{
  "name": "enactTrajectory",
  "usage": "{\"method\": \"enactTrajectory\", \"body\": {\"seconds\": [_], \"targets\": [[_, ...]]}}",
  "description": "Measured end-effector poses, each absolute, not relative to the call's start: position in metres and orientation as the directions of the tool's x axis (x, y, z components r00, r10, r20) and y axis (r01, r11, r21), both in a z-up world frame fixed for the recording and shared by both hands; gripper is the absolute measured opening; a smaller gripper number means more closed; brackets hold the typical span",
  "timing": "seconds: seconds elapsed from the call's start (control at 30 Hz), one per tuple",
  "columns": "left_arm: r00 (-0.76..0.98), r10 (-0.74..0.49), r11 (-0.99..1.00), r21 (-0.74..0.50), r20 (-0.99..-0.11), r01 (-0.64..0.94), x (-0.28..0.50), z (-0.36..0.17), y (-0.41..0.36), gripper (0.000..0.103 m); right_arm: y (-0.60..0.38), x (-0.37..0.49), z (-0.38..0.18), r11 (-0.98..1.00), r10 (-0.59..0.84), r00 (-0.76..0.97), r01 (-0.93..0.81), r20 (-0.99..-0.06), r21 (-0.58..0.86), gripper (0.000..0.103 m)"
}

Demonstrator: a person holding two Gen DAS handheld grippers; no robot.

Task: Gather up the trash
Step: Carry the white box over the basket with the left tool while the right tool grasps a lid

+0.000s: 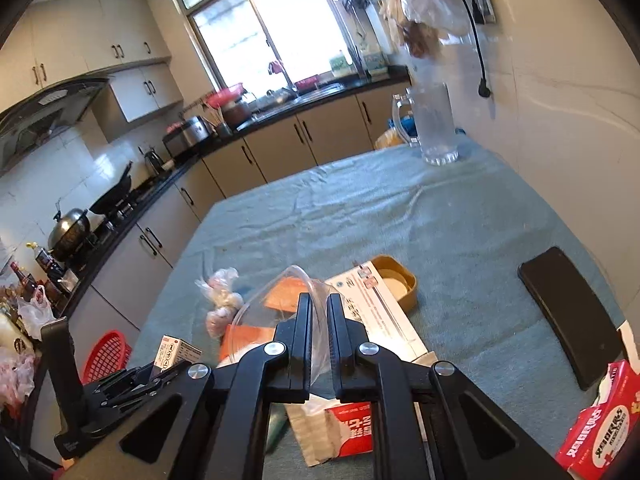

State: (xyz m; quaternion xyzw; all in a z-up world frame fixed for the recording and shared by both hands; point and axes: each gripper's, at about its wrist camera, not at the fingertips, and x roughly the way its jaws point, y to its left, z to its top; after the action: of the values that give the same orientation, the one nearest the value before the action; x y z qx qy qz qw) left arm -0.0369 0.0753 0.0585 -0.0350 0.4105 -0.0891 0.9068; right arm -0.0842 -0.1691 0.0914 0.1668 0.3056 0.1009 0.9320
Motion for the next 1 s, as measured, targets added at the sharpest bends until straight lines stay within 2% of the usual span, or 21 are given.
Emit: {"method": "enactTrajectory", "body": {"seconds": [0.47, 1.0], "targets": [[0.7, -0.163, 0.985, -0.156, -0.696, 0.074, -0.059, 0.083, 0.122, 0.035, -0.111, -0.093, 0.107, 0.886, 0.427, 0.756, -0.242, -0.496, 0.394, 0.008], [0.746, 0.035, 0.967, -0.167, -0.665, -0.194, -0.103, 0.096, 0.283, 0.035, 0.028, -0.085, 0.108, 0.783, 0.621, 0.604, -0.465, -0.499, 0.412, 0.008]]}}
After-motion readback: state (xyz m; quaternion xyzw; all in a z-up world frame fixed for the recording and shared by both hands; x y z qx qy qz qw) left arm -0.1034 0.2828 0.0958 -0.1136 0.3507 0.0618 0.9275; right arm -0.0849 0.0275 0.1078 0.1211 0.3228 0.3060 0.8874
